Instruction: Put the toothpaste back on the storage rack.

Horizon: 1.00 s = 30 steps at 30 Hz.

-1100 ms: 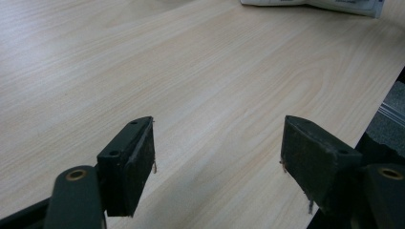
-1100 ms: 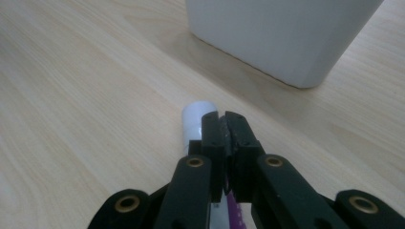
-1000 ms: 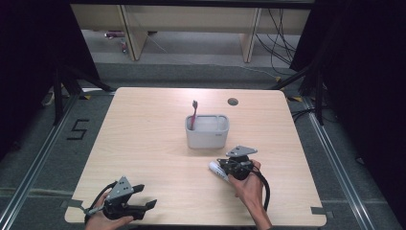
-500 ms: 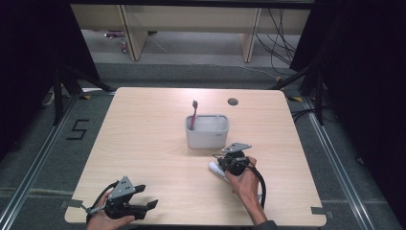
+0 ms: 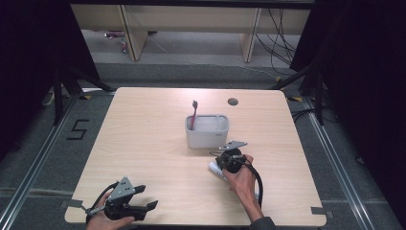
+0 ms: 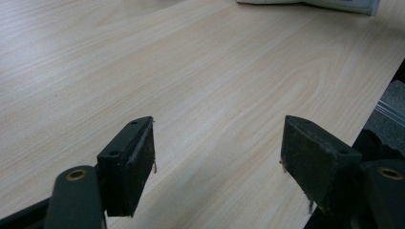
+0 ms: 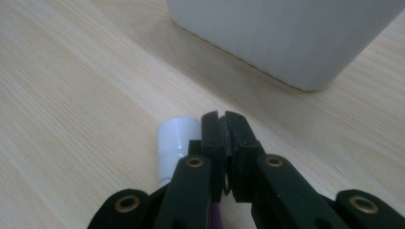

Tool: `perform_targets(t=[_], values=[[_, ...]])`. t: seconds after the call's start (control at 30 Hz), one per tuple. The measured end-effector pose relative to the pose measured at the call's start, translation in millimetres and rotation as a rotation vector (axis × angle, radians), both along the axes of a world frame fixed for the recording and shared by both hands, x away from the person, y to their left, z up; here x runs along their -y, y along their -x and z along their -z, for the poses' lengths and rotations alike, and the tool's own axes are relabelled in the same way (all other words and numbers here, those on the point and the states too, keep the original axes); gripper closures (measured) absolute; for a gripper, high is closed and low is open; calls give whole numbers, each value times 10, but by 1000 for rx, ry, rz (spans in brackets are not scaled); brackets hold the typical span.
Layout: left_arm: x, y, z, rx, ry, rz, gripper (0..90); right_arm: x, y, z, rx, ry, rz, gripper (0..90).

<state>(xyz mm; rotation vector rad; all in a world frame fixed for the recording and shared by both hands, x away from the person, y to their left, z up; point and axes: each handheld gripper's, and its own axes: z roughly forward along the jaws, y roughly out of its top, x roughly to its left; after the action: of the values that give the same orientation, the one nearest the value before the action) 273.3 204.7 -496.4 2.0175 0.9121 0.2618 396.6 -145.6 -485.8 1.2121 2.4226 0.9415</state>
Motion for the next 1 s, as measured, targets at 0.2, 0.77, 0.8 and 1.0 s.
perform_targets(t=[0.2, 0.77, 0.8, 1.0], values=[[20, 3, 3, 6, -11, 10, 270, -51, 56, -14, -31, 6, -13, 871], [-9, 28, 0, 18, -16, 10, 271, -222, 402, -42, -59, 45, -142, 870], [-21, 20, -5, 18, -35, 16, 271, -228, 422, -43, -57, 46, -156, 870], [-5, 35, -12, 12, -17, 12, 271, -290, 548, -61, -73, 47, -193, 870]])
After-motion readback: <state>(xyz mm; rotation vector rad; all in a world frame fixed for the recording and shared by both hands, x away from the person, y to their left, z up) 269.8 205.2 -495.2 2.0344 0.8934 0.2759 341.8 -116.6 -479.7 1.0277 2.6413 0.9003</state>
